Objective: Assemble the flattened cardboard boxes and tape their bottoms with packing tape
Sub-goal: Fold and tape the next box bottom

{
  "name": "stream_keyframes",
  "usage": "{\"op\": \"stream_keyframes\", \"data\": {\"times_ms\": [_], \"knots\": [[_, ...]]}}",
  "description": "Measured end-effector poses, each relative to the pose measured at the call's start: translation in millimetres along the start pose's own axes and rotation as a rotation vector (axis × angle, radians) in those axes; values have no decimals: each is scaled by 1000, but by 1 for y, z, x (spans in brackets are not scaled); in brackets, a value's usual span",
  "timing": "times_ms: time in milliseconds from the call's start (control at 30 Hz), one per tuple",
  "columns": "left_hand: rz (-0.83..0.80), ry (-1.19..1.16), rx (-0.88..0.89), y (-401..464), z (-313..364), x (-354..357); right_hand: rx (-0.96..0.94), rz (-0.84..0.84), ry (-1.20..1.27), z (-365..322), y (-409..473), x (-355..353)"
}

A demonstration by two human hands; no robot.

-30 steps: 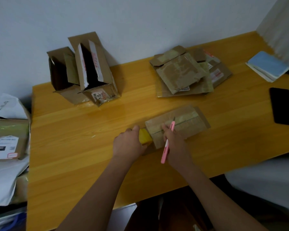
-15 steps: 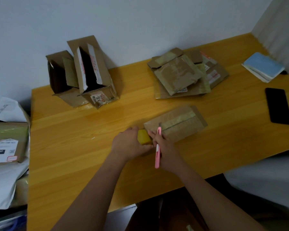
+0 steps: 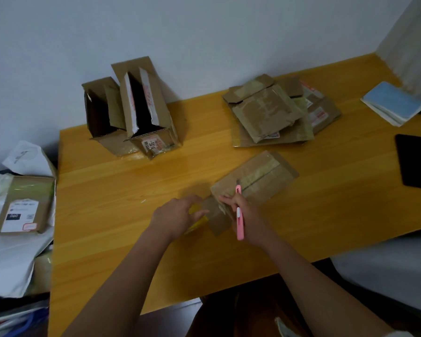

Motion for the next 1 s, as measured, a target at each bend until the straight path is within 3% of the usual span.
{"op": "stream_keyframes", "data": {"times_ms": [67,167,233,333,433,567,667,800,1000], "knots": [[-13,-61,-19,5,-4,4,-60,17,13,-4,0,-1],[-74,-177,-61,11,-8,11,23,0,-4,4,1,0],[-105,-239,-65,12,-7,14,72,-24,109,9,1,5],[-119,-241,-74,10,-8,14,4,-7,54,3,-7,1],[-97,-205,-92,7,-8,8,82,53,82,10,-12,-7],[-136,-108,-143,-1,-16,15,357,29,476,16,-4,9],[-128,-219,-174,-6,-22,25,487,37,655,27,-5,16],[-89,-270,-203,-14,-27,20,420,26,634,20,-5,15],[-83,-273,-279,-14,-35,16,571,96,898,28,-3,23]]}}
Point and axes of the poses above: each hand's wrist, its own y-axis towards the middle knuckle, its own x-axis out of the palm, z = x × y, the point moved 10 cm from there along y, towards the middle knuckle, and after that the axes turned 6 degrees about z, right-handed, at the moved point
